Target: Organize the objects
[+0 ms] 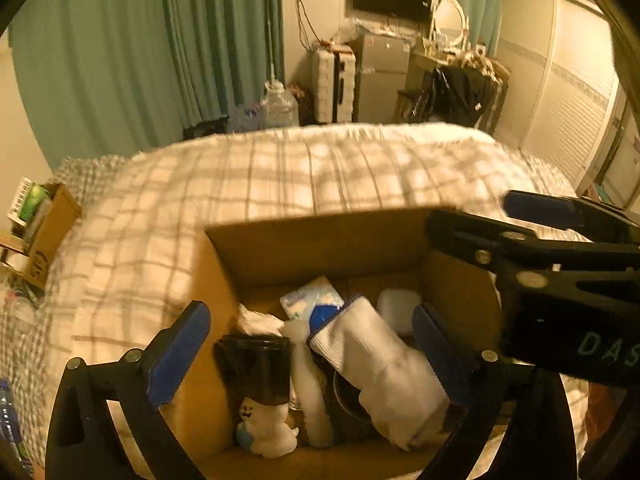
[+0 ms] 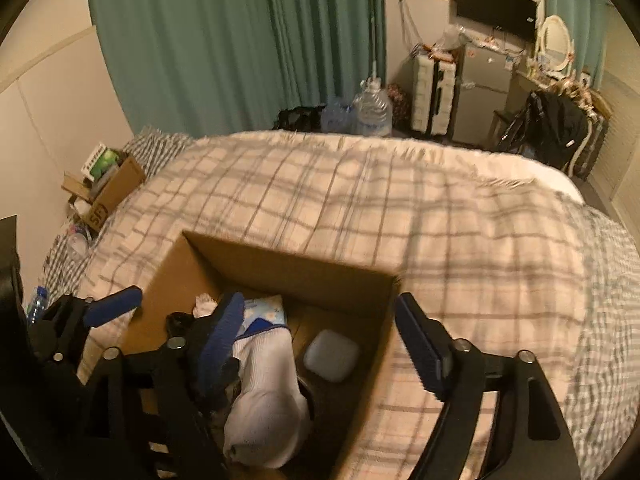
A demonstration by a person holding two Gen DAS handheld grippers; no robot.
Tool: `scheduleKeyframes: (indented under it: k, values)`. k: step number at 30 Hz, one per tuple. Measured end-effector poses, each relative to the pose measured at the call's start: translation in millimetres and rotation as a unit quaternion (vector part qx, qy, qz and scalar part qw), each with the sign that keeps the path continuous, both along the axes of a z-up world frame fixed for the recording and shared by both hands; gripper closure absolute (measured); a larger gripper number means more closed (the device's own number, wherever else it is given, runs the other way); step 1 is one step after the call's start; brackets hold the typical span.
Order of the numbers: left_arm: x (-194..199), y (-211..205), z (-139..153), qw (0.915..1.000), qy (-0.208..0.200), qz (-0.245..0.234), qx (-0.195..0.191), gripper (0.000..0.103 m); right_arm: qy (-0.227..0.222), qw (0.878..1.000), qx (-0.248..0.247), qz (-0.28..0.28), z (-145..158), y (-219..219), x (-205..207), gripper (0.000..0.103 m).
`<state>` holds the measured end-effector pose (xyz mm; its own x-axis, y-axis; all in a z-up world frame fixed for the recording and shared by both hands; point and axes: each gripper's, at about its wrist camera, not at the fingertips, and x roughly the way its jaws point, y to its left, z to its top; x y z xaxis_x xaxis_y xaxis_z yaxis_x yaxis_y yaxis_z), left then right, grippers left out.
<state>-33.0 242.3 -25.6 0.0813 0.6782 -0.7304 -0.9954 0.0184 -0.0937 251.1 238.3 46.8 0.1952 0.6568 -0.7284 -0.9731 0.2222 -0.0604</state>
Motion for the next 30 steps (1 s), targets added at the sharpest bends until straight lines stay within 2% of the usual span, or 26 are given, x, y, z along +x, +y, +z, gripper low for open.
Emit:
scheduleKeyframes:
  k: [6,12,17,23,30]
  values:
    - [-13,-35,64,0.9983,0.002,0.021,0.055,0.0,-0.027,0.998,0.056,-0.01,65,-40,-12,0.012]
    - [-26,-88,135,0.9914,0.011,0.042,0.124,0.0,-0.043,0.993,0.106,-0.013,126,-93,-32,0.0]
    - [-30,-132,173,0.9847,0.017,0.048,0.167,0.0,-0.056,0.989,0.137,-0.018,159,-138,-47,0.0]
    - [-23,-183,184,0.9776,0.028,0.049,0.203,0.0,-0.059,0.983,0.172,-0.025,174,-195,-63,0.0]
    - [-11,-217,155,0.9756,0.018,0.058,0.211,0.0,-0.07,0.978,0.189,-0.047,138,-235,-67,0.0]
